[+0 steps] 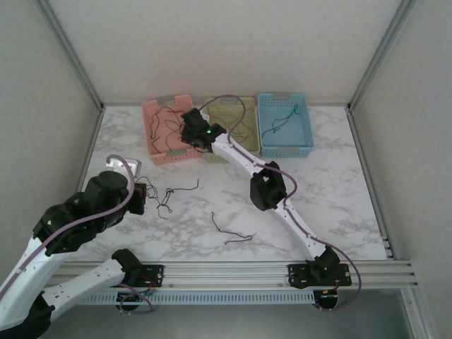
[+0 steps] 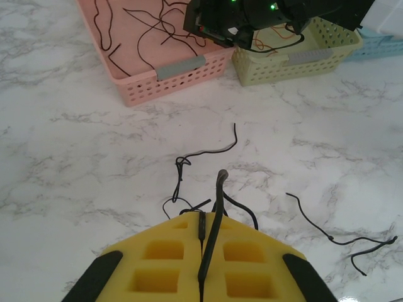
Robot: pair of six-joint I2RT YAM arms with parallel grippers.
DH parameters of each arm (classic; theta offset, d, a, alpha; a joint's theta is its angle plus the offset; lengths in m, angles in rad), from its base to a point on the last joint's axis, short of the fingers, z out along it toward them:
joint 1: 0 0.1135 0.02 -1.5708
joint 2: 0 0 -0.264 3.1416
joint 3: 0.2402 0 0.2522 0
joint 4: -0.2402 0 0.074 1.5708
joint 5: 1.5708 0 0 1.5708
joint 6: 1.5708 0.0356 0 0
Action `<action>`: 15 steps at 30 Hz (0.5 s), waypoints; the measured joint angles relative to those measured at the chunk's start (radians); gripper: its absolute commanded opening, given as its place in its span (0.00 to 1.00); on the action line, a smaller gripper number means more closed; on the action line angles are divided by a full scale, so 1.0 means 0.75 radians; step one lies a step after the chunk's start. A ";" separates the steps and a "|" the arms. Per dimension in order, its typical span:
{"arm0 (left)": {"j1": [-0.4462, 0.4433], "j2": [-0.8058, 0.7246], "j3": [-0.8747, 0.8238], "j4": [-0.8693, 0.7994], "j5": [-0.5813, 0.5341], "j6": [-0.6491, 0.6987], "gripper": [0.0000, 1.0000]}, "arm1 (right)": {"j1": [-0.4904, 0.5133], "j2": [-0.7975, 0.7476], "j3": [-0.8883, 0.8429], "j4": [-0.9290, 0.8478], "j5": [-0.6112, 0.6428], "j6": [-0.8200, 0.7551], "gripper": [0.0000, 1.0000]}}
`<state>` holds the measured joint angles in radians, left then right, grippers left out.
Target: Untangle the cables
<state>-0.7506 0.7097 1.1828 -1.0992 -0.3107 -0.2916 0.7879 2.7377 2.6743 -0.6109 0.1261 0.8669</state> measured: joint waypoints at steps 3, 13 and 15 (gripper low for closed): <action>0.000 0.004 0.000 0.005 0.002 0.000 0.00 | 0.004 -0.007 0.000 -0.009 -0.001 -0.022 0.32; 0.000 0.004 0.000 0.005 0.020 -0.001 0.00 | 0.006 -0.130 0.000 -0.062 -0.017 -0.075 0.41; 0.000 0.004 0.000 0.005 0.020 -0.001 0.00 | 0.006 -0.160 0.000 -0.072 -0.027 -0.085 0.42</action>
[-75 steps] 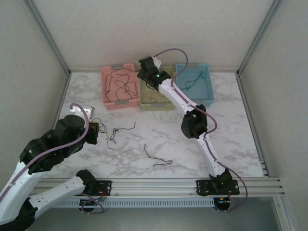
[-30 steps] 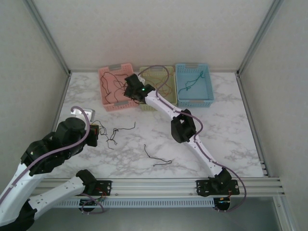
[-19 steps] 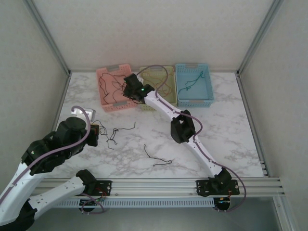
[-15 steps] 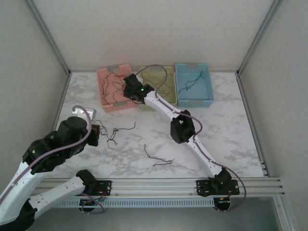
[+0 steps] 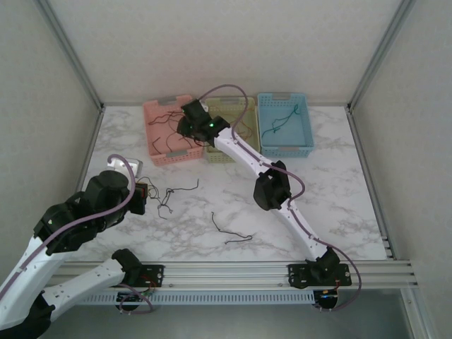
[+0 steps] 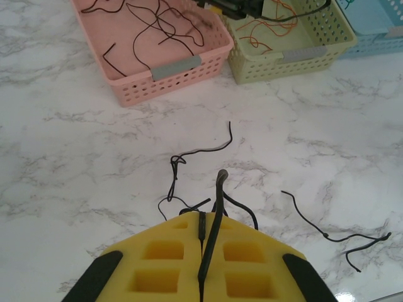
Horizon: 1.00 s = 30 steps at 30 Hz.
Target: Untangle the cables
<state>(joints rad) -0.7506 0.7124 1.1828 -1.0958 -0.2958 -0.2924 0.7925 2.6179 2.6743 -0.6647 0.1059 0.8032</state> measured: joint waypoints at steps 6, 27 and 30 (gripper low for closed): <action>0.000 0.000 0.000 0.002 0.006 0.000 0.00 | 0.000 -0.087 -0.021 -0.046 -0.008 -0.047 0.42; 0.000 0.154 0.424 0.105 0.392 0.042 0.00 | 0.001 -1.681 -1.865 0.556 -0.154 -0.709 0.49; 0.000 0.185 0.520 0.111 0.468 0.053 0.00 | 0.001 -1.650 -1.971 0.562 -0.255 -0.728 0.50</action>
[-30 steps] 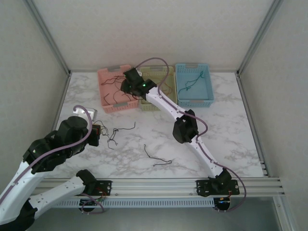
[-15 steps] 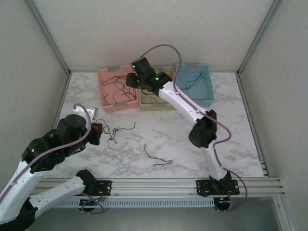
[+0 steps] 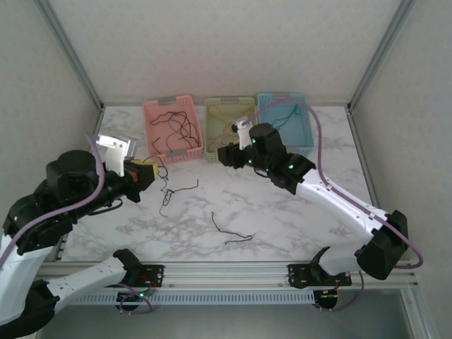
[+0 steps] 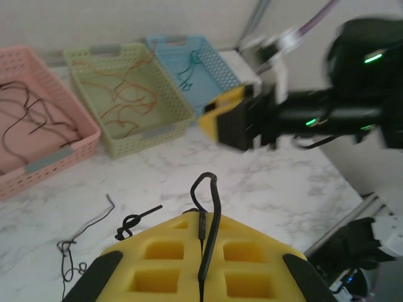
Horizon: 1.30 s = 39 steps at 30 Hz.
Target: Untangle the cables
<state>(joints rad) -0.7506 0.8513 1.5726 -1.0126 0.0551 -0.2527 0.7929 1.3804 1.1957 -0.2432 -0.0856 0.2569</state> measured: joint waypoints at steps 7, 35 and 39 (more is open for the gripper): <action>0.000 0.079 0.221 0.013 0.166 0.004 0.00 | 0.027 0.147 -0.087 0.033 -0.248 0.007 0.53; 0.000 0.128 0.121 0.045 0.175 0.019 0.00 | 0.124 0.447 -0.256 0.215 -0.432 0.219 0.61; 0.000 0.092 0.054 0.033 0.146 0.019 0.00 | 0.171 0.578 -0.139 0.211 -0.399 0.417 0.62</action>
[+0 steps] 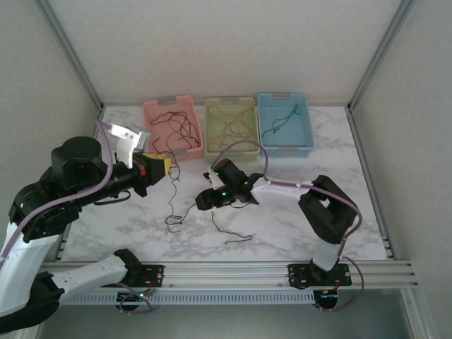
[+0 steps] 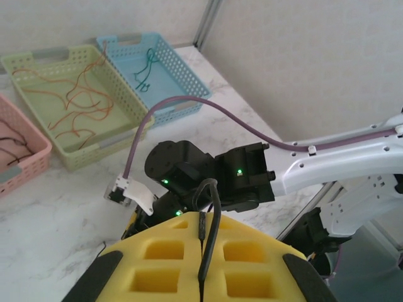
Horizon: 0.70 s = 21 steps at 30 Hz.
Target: Untangle the cables
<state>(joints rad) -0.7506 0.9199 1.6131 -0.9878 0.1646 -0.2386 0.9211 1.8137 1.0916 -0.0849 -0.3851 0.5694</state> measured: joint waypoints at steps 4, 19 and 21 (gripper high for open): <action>0.000 -0.025 -0.017 -0.001 -0.021 0.000 0.00 | 0.043 0.089 0.089 -0.004 0.022 0.194 0.61; 0.000 -0.060 -0.024 -0.005 -0.043 0.000 0.00 | 0.131 0.345 0.377 -0.199 0.186 0.418 0.30; 0.000 -0.061 -0.024 -0.005 -0.048 0.000 0.00 | 0.131 0.368 0.417 -0.217 0.204 0.423 0.19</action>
<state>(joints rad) -0.7506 0.8745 1.5948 -0.9916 0.1287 -0.2386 1.0191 2.0895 1.4044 -0.2478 -0.2321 0.8864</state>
